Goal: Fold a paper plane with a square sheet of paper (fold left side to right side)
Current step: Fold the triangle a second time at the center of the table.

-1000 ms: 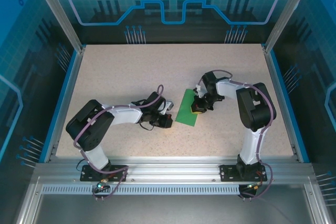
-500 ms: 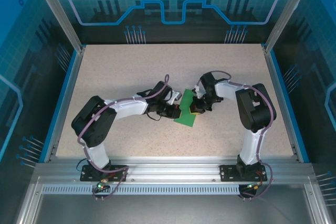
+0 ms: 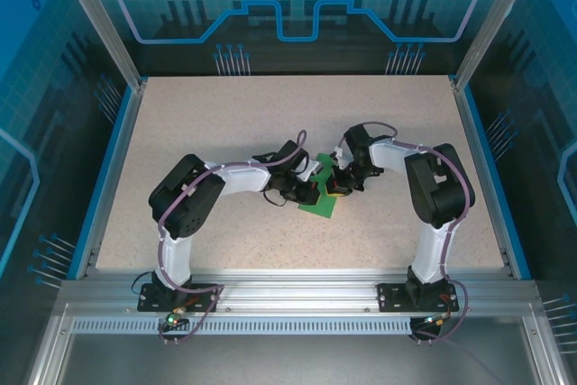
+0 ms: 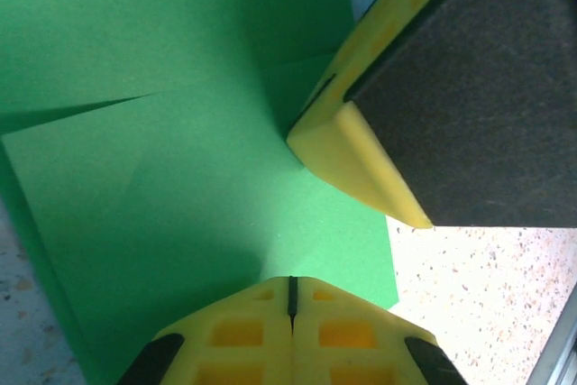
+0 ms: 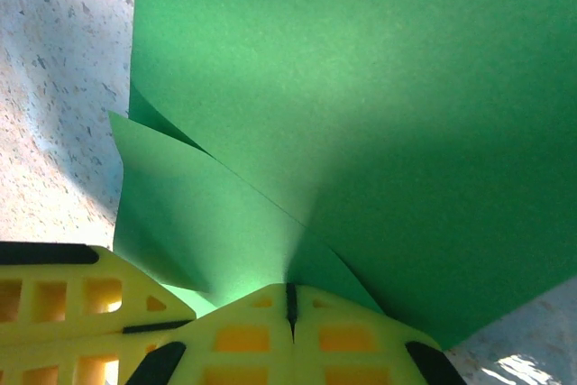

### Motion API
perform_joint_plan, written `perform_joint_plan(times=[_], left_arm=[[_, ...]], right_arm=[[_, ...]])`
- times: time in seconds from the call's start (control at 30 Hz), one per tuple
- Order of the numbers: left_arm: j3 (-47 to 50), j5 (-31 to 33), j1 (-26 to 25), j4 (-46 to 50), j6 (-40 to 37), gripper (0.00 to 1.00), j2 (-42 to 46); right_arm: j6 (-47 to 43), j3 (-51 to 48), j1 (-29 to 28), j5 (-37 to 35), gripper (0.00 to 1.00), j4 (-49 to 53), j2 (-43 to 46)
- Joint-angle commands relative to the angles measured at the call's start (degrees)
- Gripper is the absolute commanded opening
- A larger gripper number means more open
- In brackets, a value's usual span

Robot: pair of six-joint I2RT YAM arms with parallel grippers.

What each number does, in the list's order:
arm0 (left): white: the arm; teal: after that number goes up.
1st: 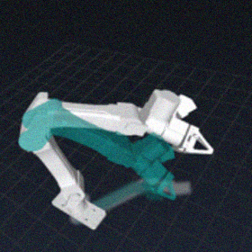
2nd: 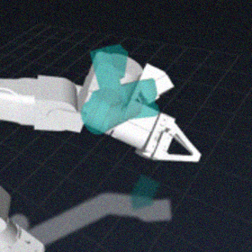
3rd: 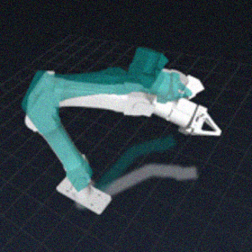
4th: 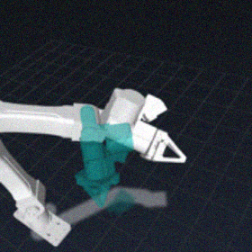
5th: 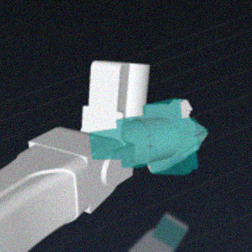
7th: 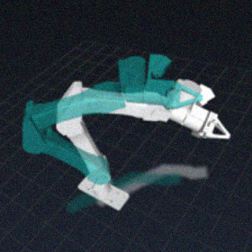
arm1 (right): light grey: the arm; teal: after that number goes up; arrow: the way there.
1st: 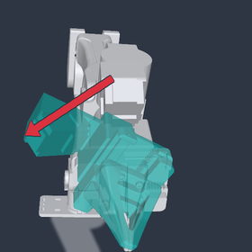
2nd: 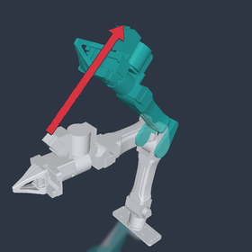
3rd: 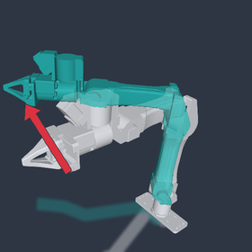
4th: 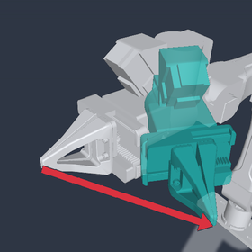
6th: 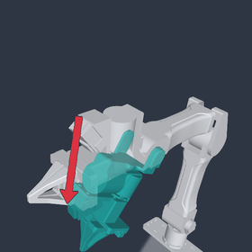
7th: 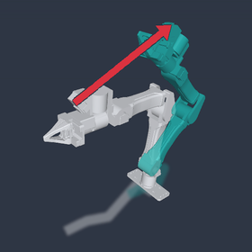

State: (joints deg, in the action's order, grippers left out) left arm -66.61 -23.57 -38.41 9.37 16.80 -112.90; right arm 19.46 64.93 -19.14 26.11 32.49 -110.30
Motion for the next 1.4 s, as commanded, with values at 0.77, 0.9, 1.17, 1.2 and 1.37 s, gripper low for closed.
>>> perform_joint_plan(times=[0.77, 0.9, 1.17, 1.2, 1.37], left_arm=[[13.44, 5.18, 4.08, 2.79, 2.42, 0.00, 8.42], [14.22, 4.91, 5.18, 3.90, 1.32, 0.00, 10.90], [7.31, 0.61, 4.98, 3.38, 0.22, 0.00, 9.80], [5.97, 0.23, 4.85, 3.47, 0.05, 0.00, 8.88], [1.62, -0.81, 4.66, 2.18, -0.19, 0.00, 4.19]], right_arm=[[-0.76, -0.44, -1.08, -4.93, 0.00, 4.95, -2.83], [-0.40, -0.50, -1.15, -4.40, 0.00, 4.60, -2.84], [0.11, -0.33, -1.52, -3.92, 0.00, 4.25, -3.03], [0.24, -0.29, -1.69, -3.87, 0.00, 4.25, -3.10], [0.49, -0.59, -1.74, -3.97, 0.00, 4.08, -2.90]])
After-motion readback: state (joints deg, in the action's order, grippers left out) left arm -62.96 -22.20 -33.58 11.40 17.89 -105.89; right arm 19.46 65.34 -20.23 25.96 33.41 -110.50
